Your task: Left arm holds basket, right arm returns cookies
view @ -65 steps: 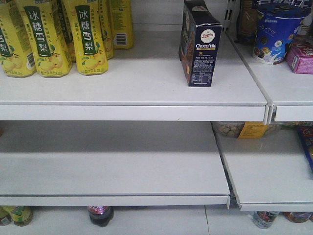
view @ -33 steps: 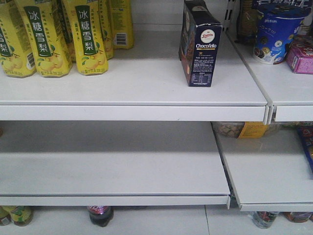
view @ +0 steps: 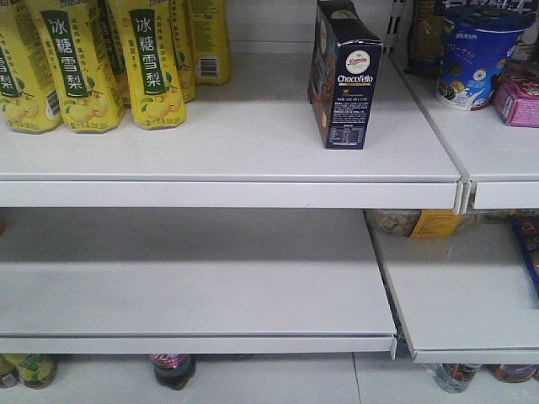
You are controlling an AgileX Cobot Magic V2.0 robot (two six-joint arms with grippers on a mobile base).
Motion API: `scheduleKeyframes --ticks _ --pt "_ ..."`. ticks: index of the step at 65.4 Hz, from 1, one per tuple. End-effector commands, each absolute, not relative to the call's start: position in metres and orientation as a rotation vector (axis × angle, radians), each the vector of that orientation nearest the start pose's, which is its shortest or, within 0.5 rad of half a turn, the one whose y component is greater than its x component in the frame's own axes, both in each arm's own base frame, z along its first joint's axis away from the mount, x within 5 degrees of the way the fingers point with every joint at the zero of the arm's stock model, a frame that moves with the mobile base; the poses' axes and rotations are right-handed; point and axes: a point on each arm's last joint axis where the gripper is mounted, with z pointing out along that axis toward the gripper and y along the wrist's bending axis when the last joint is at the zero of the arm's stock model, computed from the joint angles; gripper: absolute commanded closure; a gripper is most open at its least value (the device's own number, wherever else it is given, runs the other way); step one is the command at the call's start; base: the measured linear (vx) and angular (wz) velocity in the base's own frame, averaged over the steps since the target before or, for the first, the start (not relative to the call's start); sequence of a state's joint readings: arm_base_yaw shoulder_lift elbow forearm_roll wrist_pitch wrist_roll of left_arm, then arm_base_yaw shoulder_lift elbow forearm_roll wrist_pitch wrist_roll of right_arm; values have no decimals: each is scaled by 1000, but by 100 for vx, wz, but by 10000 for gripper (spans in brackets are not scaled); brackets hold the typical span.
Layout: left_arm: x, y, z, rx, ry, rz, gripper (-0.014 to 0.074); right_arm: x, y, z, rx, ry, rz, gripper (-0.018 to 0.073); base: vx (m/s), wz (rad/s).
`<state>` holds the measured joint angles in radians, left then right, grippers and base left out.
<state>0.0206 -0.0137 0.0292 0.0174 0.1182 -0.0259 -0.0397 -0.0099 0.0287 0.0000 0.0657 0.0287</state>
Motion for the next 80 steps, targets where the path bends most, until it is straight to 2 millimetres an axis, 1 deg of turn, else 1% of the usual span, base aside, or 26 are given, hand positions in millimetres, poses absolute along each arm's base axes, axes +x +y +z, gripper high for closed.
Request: scheduleKeyframes --ticks 1,80 --pt "54 1 212 -1 1480 34 603 56 -3 204 50 1492 -22 567 0 0" --pt "54 1 212 -1 1480 34 603 56 -3 204 50 1492 -22 567 0 0"
